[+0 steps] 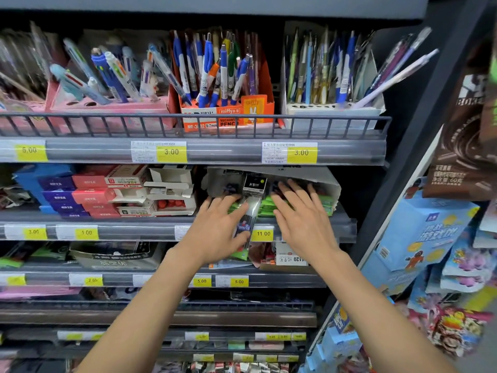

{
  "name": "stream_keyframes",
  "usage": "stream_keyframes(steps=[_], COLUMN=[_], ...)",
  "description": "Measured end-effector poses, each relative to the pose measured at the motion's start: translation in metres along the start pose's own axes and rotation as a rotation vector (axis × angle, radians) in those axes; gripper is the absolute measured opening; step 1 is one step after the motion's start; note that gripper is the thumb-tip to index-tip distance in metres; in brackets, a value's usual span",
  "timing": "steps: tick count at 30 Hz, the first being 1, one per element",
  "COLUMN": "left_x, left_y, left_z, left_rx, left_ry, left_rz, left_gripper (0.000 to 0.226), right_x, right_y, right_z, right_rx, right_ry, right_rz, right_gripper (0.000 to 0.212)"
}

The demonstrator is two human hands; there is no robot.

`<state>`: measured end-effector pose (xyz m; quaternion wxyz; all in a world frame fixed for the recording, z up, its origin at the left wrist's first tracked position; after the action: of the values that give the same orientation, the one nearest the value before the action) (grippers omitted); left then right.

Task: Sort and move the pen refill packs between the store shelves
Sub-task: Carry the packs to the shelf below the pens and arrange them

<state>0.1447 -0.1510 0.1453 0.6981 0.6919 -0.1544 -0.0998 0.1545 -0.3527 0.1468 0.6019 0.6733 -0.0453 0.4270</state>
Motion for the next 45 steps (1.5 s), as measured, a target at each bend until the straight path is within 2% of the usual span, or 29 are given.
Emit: stream_keyframes(steps=[4, 8, 10, 13, 17, 20, 24, 26, 29, 31, 34, 36, 41, 45], left_x=[0.003, 0.006, 0.006, 0.007, 0.006, 0.003, -0.001, 0.0, 0.005, 0.009, 0.014, 0.016, 0.022, 0.023], left_y=[-0.002, 0.001, 0.001, 0.001, 0.003, 0.004, 0.008, 0.006, 0.003, 0.003, 0.005, 0.006, 0.008, 0.005], left_z=[0.002, 0.002, 0.0, -0.005, -0.013, -0.016, -0.017, -0.016, -0.015, -0.015, -0.013, -0.009, -0.005, -0.004], left_rx=[0.016, -0.035, -0.07, -0.146, -0.341, -0.488, -0.576, -0.479, -0.329, -0.319, -0.334, -0.362, -0.392, -0.381], left_ry=[0.034, 0.054, 0.052, 0.041, 0.026, 0.018, -0.017, -0.021, 0.012, 0.032, 0.043, 0.031, 0.02, 0.093], left_rz=[-0.002, -0.003, -0.016, -0.011, 0.058, 0.129, 0.225, 0.206, 0.153, 0.137, 0.136, 0.144, 0.149, 0.177], left_gripper=[0.077, 0.067, 0.063, 0.055, 0.049, 0.046, 0.044, 0.043, 0.048, 0.049, 0.046, 0.042, 0.04, 0.042], right_x=[-0.023, -0.056, -0.057, -0.043, -0.018, 0.003, 0.019, 0.016, 0.003, -0.004, -0.006, -0.005, -0.007, -0.011], right_y=[-0.002, -0.02, -0.025, -0.018, 0.001, 0.011, 0.003, -0.005, -0.008, -0.005, -0.009, -0.012, -0.013, -0.016], right_z=[-0.019, -0.062, -0.066, -0.062, -0.051, -0.046, -0.045, -0.042, -0.025, -0.005, 0.014, 0.017, 0.03, 0.035], right_rx=[0.167, 0.186, 0.127, 0.059, 0.031, -0.009, -0.038, -0.013, 0.053, 0.031, -0.065, -0.097, -0.115, -0.085], right_ry=[0.044, 0.323, 0.311, 0.266, 0.22, 0.154, 0.076, 0.046, -0.072, -0.199, -0.292, -0.289, -0.235, -0.177], right_rz=[0.178, 0.021, 0.022, 0.138, 0.311, 0.371, 0.3, 0.229, 0.237, 0.229, 0.1, 0.046, 0.078, 0.096], right_gripper=[0.031, 0.031, 0.022, 0.004, 0.006, 0.005, 0.009, 0.014, 0.028, 0.03, 0.032, 0.035, 0.033, 0.035])
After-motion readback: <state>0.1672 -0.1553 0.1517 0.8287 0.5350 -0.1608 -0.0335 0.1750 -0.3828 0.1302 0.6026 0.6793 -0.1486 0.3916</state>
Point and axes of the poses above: each hand's wrist, its own x-axis towards the middle knuckle, its own y-axis out of the back of the hand, z = x × y, the point moved 4 cm from there along x, towards the middle knuckle, and after that the axes turned 8 degrees about -z, right-handed, at the moved point
